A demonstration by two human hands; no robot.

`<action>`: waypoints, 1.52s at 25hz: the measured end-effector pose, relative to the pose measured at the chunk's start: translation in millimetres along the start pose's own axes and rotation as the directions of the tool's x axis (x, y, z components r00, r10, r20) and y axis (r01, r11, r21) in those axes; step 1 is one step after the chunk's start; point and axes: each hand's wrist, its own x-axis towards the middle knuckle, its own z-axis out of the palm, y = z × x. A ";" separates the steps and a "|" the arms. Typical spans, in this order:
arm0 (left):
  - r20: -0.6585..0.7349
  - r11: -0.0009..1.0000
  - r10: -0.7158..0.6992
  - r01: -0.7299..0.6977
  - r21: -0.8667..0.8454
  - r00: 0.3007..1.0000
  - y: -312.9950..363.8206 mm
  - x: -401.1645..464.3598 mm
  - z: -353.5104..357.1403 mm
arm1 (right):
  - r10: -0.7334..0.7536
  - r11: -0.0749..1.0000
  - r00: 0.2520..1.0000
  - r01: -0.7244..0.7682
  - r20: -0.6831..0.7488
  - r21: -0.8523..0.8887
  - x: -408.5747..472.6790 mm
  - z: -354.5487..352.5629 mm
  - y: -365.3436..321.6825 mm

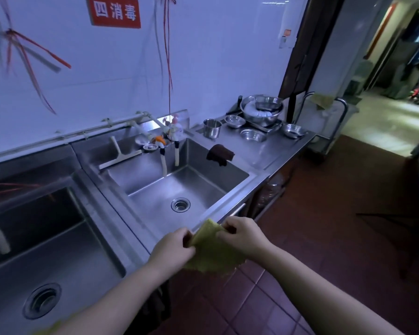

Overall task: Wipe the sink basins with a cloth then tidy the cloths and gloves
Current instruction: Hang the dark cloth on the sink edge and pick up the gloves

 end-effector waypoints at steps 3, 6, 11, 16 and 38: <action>0.047 1.000 0.008 -0.007 -0.030 0.999 19.1 53.7 17.9 | 0.026 1.000 0.999 -0.026 -0.023 0.005 30.3 -21.9 40.4; 0.087 0.998 0.050 -0.045 -0.051 0.995 36.3 113.6 35.6 | 0.037 0.997 0.998 -0.040 -0.045 -0.067 72.8 -45.2 72.6; 0.060 0.977 0.104 -0.091 -0.195 0.993 68.5 229.9 45.7 | 0.056 0.997 0.996 -0.059 -0.063 -0.053 184.2 -85.8 101.9; 0.040 0.980 0.084 -0.075 -0.184 0.996 86.0 324.9 22.9 | -0.017 0.995 1.000 0.018 0.009 -0.103 290.2 -107.1 112.5; -0.372 0.896 -0.426 0.329 -0.298 0.824 55.5 678.3 -21.0 | -0.240 0.971 0.922 0.228 0.302 0.076 759.3 -77.7 157.3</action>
